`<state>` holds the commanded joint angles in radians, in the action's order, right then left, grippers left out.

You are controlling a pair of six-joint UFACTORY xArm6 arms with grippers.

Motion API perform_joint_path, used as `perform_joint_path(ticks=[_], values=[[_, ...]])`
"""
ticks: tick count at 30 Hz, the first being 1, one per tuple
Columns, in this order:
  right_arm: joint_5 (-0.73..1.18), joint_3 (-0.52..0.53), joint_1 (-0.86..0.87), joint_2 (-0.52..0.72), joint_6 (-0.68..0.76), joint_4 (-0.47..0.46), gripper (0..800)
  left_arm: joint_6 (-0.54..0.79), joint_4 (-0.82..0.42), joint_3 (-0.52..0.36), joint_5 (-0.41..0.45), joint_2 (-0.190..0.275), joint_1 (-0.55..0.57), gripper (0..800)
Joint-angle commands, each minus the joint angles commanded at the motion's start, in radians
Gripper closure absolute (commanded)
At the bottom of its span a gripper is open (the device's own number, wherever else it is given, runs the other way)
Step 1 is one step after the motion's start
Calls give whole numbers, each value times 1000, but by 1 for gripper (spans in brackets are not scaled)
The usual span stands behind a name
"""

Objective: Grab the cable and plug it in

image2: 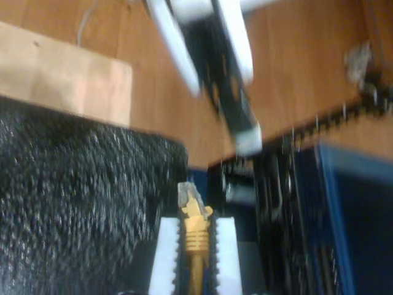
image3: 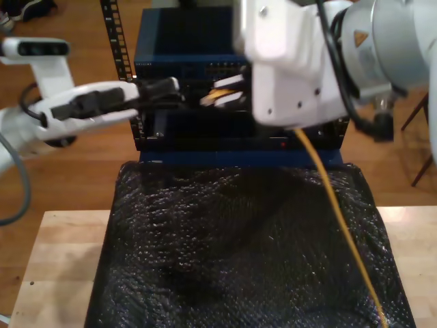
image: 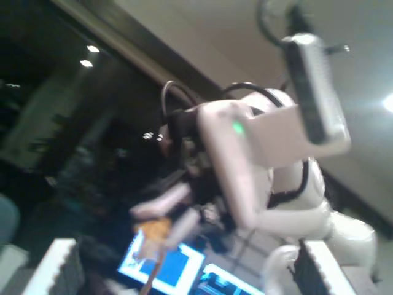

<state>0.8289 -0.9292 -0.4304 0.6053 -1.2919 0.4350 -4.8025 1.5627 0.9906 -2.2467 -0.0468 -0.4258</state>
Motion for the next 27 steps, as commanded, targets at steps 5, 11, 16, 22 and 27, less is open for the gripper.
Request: perform_joint_path(ticks=[5, 11, 16, 22, 27], values=[[98, -34, 104, -51, 18, -2, 800, 28, -183, 80, 83, 3, -48, 1], [212, -63, 178, -106, 20, -9, 800, 118, -387, 115, 198, 35, -66, 0], [308, -80, 282, -153, 20, -11, 800, 178, -506, 109, 298, 74, -86, 0], [322, -87, 313, -195, 21, -72, 800, 265, -750, 68, 388, 170, -87, 0], [322, -41, 316, -229, 46, -130, 800, 351, -951, 14, 468, 242, -94, 0]])
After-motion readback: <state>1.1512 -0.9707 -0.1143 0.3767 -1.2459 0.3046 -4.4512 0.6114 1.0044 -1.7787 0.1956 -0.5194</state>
